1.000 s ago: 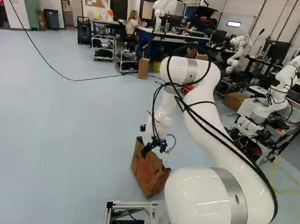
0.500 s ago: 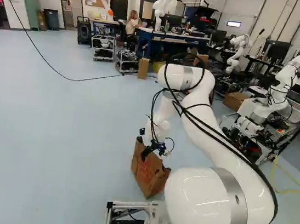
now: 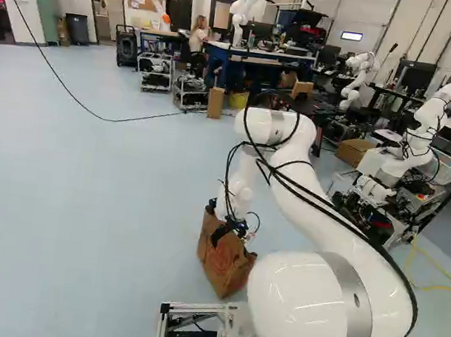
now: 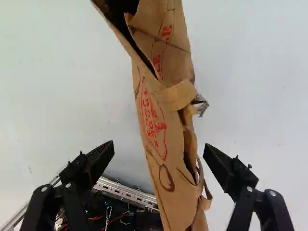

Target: Pick up the grocery bag from the ground

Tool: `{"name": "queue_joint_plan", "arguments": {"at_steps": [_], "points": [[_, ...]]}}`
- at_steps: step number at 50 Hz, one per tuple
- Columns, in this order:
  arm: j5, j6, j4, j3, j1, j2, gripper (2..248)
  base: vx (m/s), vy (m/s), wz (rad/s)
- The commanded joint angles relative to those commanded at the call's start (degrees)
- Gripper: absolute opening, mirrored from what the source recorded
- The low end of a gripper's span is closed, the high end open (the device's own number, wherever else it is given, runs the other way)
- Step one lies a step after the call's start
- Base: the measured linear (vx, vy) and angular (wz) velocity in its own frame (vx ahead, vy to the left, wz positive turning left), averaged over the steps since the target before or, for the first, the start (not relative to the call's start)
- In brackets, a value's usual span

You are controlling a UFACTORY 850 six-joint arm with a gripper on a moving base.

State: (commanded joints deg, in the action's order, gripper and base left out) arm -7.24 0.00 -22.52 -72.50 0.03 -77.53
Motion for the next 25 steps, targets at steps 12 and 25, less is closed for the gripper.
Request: {"name": "queue_joint_plan", "arguments": {"at_steps": [12,25], "points": [[0.0,0.0,0.0,-2.1,0.0,-2.4,247,0.0,0.0,0.0],[0.0,0.0,0.0,-2.5,0.0,-2.8,201,0.0,0.0,0.0]]}}
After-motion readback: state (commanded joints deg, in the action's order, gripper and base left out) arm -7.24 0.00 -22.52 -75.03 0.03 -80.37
